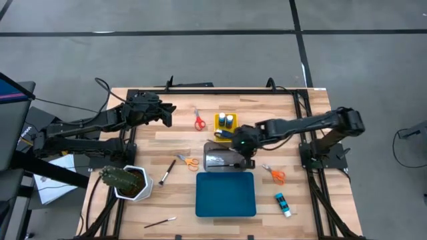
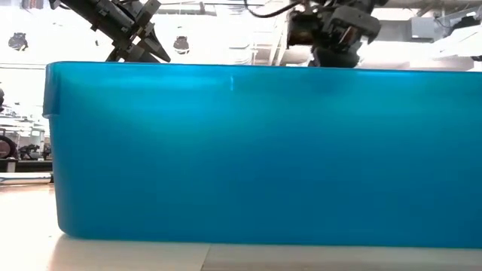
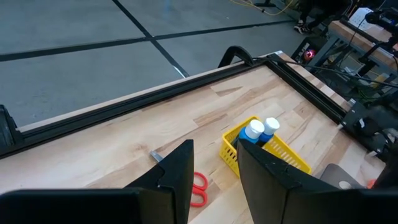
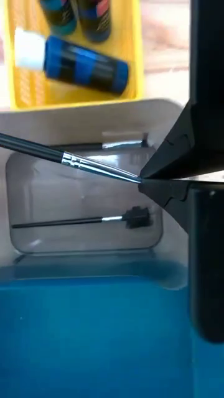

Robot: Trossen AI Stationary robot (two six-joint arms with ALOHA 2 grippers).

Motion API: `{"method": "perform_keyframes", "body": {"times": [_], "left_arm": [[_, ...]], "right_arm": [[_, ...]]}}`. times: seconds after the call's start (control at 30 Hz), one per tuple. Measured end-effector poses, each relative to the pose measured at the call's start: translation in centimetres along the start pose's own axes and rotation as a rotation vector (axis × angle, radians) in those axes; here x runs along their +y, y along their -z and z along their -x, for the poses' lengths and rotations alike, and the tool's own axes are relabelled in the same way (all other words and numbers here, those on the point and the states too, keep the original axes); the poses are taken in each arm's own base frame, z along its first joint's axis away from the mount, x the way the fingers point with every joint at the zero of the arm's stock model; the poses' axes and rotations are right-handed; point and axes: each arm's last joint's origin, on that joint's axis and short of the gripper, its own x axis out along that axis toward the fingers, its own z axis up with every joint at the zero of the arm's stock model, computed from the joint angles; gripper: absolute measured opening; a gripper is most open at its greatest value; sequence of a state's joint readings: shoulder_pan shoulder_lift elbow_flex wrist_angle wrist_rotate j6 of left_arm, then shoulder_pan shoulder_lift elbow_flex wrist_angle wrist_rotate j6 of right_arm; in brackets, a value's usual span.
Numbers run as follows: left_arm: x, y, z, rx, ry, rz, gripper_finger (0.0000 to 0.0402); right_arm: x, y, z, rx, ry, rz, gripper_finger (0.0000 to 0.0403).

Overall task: Pick & Place Paint Supplies
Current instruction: Put the makeup brush into the black bin

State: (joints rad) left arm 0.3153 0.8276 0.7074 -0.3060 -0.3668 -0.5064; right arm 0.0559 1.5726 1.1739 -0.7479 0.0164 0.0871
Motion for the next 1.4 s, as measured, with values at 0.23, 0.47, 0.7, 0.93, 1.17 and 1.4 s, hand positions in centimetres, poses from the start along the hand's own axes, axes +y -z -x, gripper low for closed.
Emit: {"method": "perform_keyframes", "body": {"times": [0.23,0.47,0.7,0.93,1.17,1.4], "left_arm": [[0.0,0.1,0.0,0.007,-0.003,-0.004,0.0117],[0.1,0.1,0.0,0.011,-0.005,-0.014,0.0117],[0.4,1.0,-0.4,0.038,-0.012,-0.019,0.0117],[0.5,1.5,-0.7,0.037,0.009,-0.007,0.0117],[0.5,1.8,-0.9,0.013,0.023,0.006,0.0117],[0.5,1.8,-0.9,0.014,0.022,0.006,0.0117]], "right_arm": [[0.3,-0.3,-3.1,0.167,-0.012,0.017,0.0000],[0.3,0.1,-4.1,0.240,-0.008,0.041,0.0000],[0.2,-0.2,-4.1,0.217,-0.009,0.037,0.0000],[0.2,-0.2,-4.1,0.212,-0.009,0.036,0.0000],[0.2,-0.2,-4.1,0.212,-0.009,0.036,0.0000],[0.2,-0.4,-4.2,0.186,-0.006,0.029,0.0010]]}}
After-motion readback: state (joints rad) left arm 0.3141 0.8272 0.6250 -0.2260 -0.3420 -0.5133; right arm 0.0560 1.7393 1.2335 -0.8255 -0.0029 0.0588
